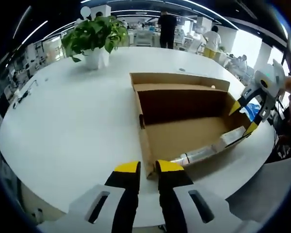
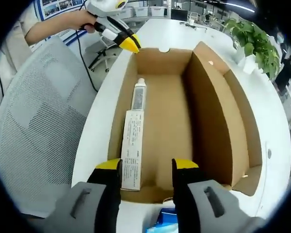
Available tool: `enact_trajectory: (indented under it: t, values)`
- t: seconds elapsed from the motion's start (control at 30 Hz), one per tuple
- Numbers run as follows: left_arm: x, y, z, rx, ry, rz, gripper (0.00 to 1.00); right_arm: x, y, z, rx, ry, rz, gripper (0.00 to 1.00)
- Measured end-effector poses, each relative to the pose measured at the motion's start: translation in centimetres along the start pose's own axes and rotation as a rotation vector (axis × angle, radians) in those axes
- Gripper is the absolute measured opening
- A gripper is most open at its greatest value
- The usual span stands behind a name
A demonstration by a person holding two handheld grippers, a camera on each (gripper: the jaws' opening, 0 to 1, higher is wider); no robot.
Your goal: Operate the shoe box by opening the lid, removing the specified soft item, and placing it in the target area until the item is outside and the box remains undamaged.
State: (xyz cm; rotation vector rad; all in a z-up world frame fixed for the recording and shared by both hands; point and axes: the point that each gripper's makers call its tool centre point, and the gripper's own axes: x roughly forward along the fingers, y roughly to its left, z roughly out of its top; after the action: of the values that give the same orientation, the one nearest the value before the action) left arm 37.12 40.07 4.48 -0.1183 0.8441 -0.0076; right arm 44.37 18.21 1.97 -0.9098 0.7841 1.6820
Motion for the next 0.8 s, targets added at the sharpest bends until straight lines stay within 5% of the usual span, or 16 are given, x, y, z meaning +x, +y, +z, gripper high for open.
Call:
enact_trajectory:
  t: [0.3, 0.8]
  values:
    - [0.2, -0.1, 0.0, 0.0, 0.005, 0.0, 0.06, -0.4, -0.8, -0.3, 0.001, 0.003, -0.027, 0.44]
    - [0.3, -0.2, 0.1, -0.006, 0.012, -0.003, 0.07, 0.9, 0.2, -0.6, 0.031, 0.003, 0.06, 0.39]
